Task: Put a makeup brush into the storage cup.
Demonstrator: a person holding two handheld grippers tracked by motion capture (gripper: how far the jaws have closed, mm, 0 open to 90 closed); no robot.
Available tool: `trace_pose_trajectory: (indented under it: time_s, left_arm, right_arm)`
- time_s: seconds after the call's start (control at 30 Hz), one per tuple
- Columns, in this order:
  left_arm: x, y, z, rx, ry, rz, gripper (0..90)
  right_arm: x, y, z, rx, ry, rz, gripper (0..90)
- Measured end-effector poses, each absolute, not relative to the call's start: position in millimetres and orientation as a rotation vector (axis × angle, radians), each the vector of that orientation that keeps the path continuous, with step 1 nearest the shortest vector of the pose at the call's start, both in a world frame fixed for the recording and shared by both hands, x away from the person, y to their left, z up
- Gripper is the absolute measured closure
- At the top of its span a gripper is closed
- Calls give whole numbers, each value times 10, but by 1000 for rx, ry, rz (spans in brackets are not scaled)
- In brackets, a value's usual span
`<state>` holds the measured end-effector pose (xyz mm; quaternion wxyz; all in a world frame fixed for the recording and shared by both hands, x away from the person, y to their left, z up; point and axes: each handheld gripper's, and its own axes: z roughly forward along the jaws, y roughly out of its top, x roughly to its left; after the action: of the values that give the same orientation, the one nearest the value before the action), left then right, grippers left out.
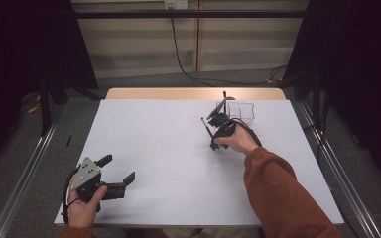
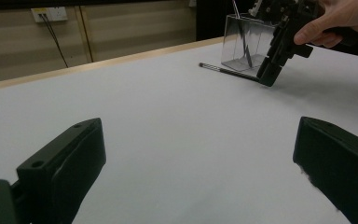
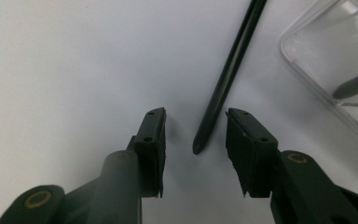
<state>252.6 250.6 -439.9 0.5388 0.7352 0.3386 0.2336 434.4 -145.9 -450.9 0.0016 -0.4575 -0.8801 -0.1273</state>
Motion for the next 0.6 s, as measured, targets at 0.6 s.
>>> trace_pose_trajectory:
  time_s: [0.6]
  left_arm:
    - [2523,2498,-4399,1753,801,555,24]
  right_arm:
    - [4386,-1390,-4515,-1502,-2779,-292,691]
